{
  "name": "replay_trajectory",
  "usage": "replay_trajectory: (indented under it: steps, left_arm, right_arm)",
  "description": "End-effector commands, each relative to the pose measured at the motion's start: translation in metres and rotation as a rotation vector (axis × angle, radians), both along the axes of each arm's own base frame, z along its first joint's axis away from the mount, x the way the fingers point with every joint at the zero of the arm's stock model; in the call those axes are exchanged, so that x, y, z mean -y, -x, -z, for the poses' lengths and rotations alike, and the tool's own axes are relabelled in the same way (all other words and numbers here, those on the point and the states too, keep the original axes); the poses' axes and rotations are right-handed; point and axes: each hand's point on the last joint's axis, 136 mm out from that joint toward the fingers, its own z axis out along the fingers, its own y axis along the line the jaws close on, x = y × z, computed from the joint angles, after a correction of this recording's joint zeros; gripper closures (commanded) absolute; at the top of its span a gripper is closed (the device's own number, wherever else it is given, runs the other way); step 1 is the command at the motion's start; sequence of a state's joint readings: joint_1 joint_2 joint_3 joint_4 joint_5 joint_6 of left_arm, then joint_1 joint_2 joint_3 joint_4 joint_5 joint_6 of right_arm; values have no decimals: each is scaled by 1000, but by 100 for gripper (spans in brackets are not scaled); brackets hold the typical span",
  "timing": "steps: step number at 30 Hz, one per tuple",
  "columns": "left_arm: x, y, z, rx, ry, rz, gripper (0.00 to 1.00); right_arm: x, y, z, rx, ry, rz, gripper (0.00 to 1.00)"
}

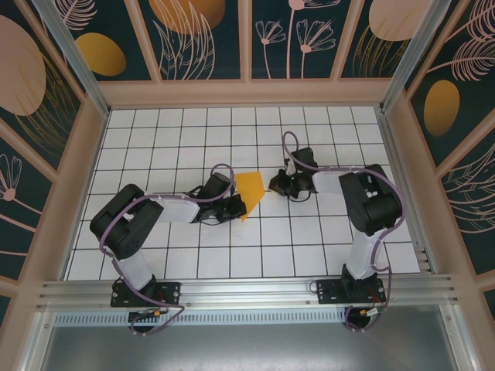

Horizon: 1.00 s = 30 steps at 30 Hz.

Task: Fold a paper plane with a square sheet of paper (pick it up from the middle)
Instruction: Third fold the triangle at the center of the table.

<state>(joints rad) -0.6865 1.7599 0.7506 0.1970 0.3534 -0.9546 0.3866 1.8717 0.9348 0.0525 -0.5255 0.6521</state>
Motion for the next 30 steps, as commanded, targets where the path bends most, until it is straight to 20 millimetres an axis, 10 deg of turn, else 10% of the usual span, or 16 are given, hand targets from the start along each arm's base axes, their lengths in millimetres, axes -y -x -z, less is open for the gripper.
replay_trajectory:
  steps: [1, 10, 30]
  left_arm:
    - [-19, 9, 20, -47, -114, -13, 100]
    - [-1, -35, -46, 192, -37, -45, 87]
    - [-25, -50, 4, 132, -262, -128, 96]
  right_arm:
    - [-1, 2, -21, 31, -1, -13, 100]
    - [-8, 34, -30, -22, -57, -8, 76]
    - [-38, 35, -15, -76, -76, -56, 65]
